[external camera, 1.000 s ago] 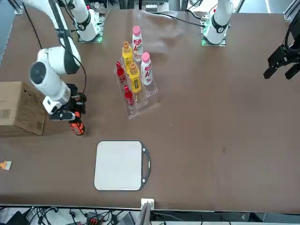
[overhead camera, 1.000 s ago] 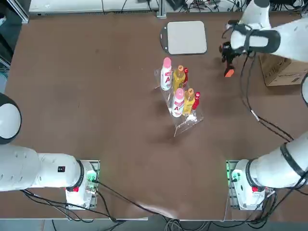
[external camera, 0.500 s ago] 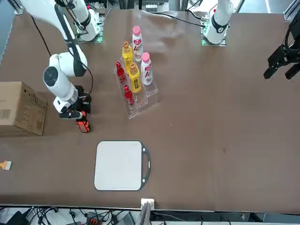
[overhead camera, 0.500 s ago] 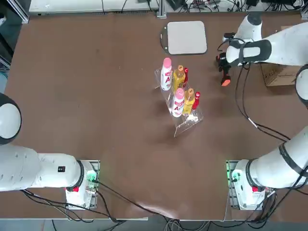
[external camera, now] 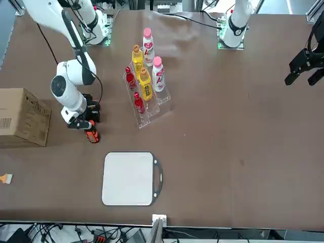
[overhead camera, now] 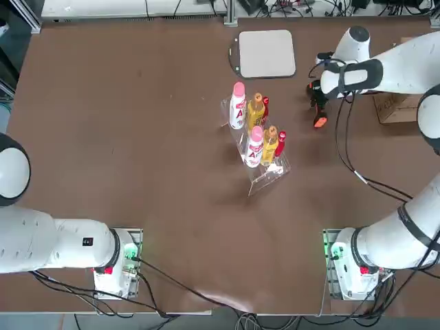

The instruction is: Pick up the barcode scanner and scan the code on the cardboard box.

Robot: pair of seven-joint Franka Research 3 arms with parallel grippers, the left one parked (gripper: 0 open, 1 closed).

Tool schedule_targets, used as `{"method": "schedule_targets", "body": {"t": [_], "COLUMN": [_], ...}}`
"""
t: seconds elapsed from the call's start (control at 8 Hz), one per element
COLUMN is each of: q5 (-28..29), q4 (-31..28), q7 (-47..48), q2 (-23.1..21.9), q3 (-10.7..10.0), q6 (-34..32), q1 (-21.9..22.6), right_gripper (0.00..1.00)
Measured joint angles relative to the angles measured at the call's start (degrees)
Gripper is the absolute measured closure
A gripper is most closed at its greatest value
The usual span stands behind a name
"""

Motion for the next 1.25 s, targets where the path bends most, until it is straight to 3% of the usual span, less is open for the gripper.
{"method": "schedule_targets", "body": {"t": [0.12,0.38,0.62,1.0,1.25], "q5": [0.00,0.00,0.00,0.01,0.02], "q4": [0.02,0.59,2.48,12.63,24.33], "q7": [-0.01,-0.01,-0.01,0.11,0.11], "q2": [-0.02,-0.56,-4.54,-14.33,-15.84], "q3": [0.00,-0.01,-0.01,-0.63,-1.39], "q6": [0.09,0.27,-4.49,-27.89,-40.76], "q1": [0.00,0.02,0.19,0.19,-0.84], "right_gripper": [0.39,0.03,0.00,0.00,0.00]}}
